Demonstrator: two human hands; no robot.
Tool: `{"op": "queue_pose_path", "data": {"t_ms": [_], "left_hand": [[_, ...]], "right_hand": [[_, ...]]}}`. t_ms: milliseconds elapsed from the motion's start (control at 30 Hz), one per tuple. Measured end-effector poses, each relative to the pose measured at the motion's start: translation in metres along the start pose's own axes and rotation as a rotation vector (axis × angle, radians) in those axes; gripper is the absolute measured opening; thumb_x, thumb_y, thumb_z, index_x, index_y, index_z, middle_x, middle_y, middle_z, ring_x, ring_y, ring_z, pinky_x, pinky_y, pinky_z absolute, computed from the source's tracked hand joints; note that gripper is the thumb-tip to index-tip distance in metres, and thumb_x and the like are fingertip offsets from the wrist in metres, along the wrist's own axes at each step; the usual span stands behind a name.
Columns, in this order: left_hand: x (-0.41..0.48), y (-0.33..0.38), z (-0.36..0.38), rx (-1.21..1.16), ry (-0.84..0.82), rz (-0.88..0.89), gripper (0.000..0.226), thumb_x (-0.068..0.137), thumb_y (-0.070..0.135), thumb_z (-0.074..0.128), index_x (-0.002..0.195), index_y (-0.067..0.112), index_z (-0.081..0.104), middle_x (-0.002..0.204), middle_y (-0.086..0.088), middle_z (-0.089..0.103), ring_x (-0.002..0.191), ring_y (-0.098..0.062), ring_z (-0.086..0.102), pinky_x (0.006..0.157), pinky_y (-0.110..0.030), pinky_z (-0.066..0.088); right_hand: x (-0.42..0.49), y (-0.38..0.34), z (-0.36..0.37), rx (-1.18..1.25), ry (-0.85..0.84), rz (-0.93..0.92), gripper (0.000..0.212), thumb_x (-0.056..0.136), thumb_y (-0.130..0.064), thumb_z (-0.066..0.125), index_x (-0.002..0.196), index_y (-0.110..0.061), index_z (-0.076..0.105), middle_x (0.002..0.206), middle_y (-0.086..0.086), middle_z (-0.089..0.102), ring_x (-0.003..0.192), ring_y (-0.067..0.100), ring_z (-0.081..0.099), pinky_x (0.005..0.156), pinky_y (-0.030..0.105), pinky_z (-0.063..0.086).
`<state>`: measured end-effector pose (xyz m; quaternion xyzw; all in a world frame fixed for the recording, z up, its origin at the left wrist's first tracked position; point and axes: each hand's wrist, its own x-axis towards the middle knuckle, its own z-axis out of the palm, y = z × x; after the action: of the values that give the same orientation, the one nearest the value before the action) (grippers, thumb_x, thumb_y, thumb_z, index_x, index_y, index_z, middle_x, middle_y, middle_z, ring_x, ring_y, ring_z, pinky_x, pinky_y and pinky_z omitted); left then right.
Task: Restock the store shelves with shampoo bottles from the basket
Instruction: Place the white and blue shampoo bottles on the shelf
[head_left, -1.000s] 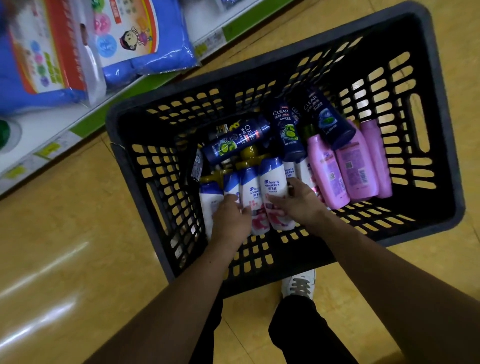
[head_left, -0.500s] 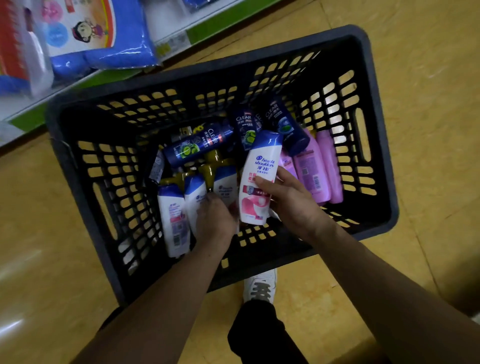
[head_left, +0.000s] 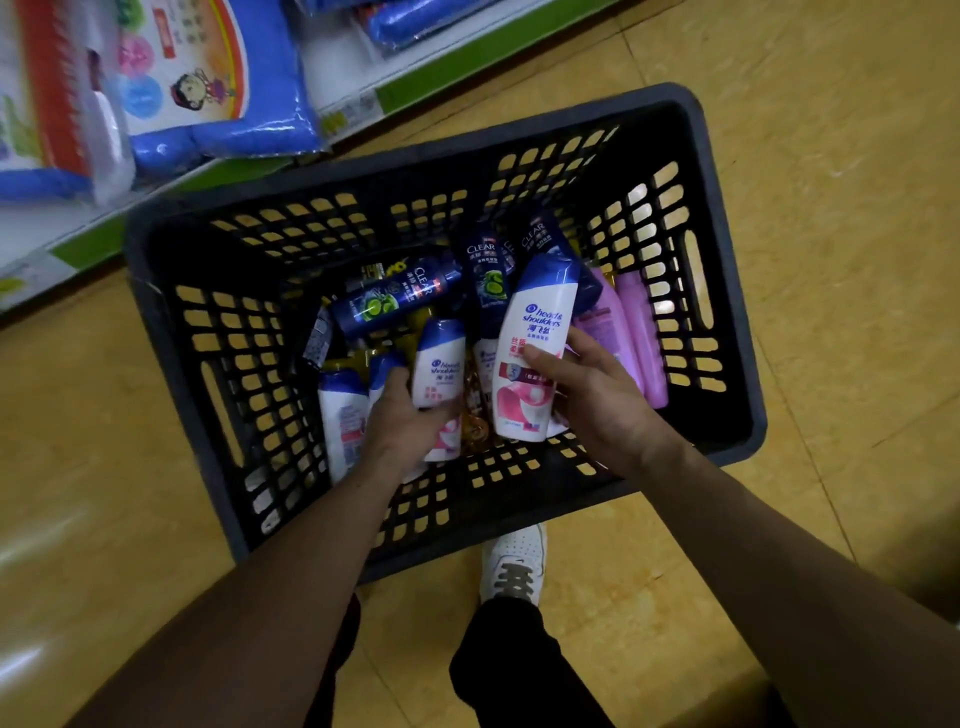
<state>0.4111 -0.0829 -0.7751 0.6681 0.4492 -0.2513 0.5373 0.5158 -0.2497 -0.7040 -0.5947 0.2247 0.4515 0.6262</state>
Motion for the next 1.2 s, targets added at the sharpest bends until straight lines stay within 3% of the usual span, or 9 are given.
{"op": "queue_pose_path", "data": {"t_ms": [100,367,600,900,1200], "left_hand": [[-0.018,0.016,-0.027,-0.149,-0.035,0.045,0.050,0.081,0.032,0.081,0.120,0.019,0.053,0.106,0.001,0.071,0.088,-0.018,0.073,0.073,-0.042,0.063],[-0.099,0.089,-0.117,-0.508,-0.084,0.215,0.041,0.088,0.024,0.073,0.126,0.023,0.058,0.112,0.001,0.074,0.096,-0.016,0.074,0.074,-0.032,0.060],[-0.178,0.138,-0.202,-0.637,-0.057,0.385,0.046,0.090,0.032,0.065,0.134,0.020,0.056,0.127,-0.004,0.069,0.113,-0.022,0.068,0.092,-0.043,0.055],[-0.271,0.192,-0.310,-0.700,0.130,0.617,0.033,0.097,0.016,0.057,0.130,0.016,0.058,0.121,-0.002,0.072,0.107,-0.019,0.070,0.078,-0.025,0.057],[-0.344,0.244,-0.406,-0.745,0.295,0.806,0.037,0.081,0.025,0.066,0.117,0.017,0.061,0.112,-0.003,0.075,0.098,-0.018,0.073,0.073,-0.026,0.058]], "right_hand": [[-0.014,-0.013,0.015,-0.001,-0.035,-0.017,0.038,0.088,-0.014,0.069,0.126,-0.013,0.062,0.116,0.011,0.073,0.101,0.027,0.072,0.073,0.036,0.059],[-0.073,-0.074,0.082,-0.026,-0.174,-0.099,0.039,0.090,-0.019,0.066,0.127,-0.008,0.062,0.120,0.015,0.071,0.112,0.035,0.067,0.097,0.049,0.055],[-0.129,-0.149,0.159,-0.105,-0.345,-0.222,0.031,0.100,-0.017,0.055,0.128,-0.008,0.062,0.122,0.014,0.071,0.109,0.029,0.069,0.089,0.039,0.058],[-0.195,-0.235,0.269,-0.174,-0.481,-0.379,0.034,0.096,-0.017,0.061,0.128,-0.007,0.062,0.124,0.014,0.070,0.112,0.032,0.068,0.095,0.044,0.055],[-0.259,-0.308,0.361,-0.200,-0.636,-0.534,0.041,0.089,-0.021,0.064,0.126,-0.004,0.061,0.119,0.016,0.072,0.106,0.032,0.070,0.090,0.045,0.057]]}}
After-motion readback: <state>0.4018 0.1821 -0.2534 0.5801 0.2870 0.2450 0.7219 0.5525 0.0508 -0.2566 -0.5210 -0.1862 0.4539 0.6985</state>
